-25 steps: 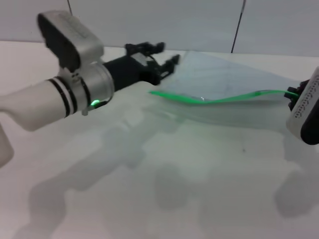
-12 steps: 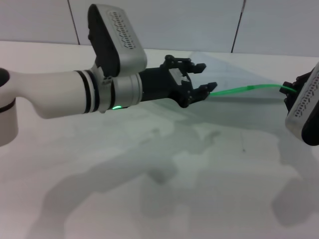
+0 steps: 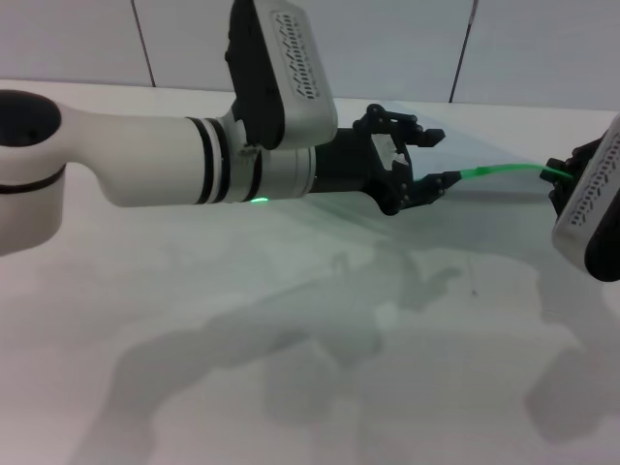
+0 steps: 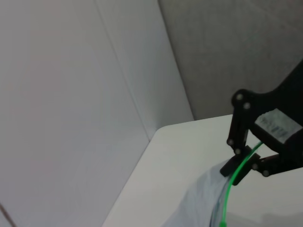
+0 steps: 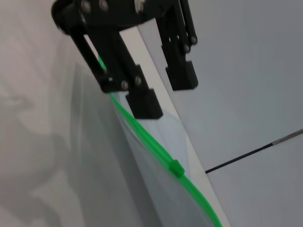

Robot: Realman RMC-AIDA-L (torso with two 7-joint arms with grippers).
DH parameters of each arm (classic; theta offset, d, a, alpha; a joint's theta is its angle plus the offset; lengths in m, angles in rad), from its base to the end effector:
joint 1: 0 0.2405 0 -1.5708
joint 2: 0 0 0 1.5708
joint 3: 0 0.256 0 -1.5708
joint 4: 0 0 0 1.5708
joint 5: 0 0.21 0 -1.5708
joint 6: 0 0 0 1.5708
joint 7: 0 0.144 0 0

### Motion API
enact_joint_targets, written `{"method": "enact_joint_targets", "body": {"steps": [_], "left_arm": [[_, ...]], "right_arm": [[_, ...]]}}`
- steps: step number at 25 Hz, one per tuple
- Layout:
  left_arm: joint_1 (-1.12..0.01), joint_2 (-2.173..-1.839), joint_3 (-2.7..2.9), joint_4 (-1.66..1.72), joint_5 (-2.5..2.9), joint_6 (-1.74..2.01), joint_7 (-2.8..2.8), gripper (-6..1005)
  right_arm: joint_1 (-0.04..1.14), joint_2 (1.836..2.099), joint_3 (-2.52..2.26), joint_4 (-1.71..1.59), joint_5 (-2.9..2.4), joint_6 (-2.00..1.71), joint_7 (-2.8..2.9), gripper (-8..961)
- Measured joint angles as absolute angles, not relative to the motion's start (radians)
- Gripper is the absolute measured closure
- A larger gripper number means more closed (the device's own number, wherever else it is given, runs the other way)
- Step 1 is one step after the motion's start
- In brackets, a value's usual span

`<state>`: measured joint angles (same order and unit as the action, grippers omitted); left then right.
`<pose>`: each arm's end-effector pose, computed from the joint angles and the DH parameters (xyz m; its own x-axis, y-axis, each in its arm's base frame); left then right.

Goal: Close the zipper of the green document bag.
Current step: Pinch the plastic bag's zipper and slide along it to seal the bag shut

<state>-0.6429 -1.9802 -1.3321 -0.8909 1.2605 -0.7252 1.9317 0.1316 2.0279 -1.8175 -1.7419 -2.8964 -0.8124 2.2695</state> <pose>-0.1281 0.3913 -0.0705 0.9392 -0.1730 0.2967 -0.0216 -0.8919 -0.4516 0.1845 0.3329 0.0140 0.9423 -0.0664 0.3282 0.2143 -0.6335 -0.7434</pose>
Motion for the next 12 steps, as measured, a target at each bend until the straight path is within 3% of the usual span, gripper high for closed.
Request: {"method": "enact_joint_targets", "body": {"steps": [12], "left_arm": [[-0.673,-1.984,-1.328,-0.882,1.266,-0.728,1.931,515]], "right_arm": [[0.134,2.028,-1.829,-1.774,-2.896,-0.827,2.283,884]]}}
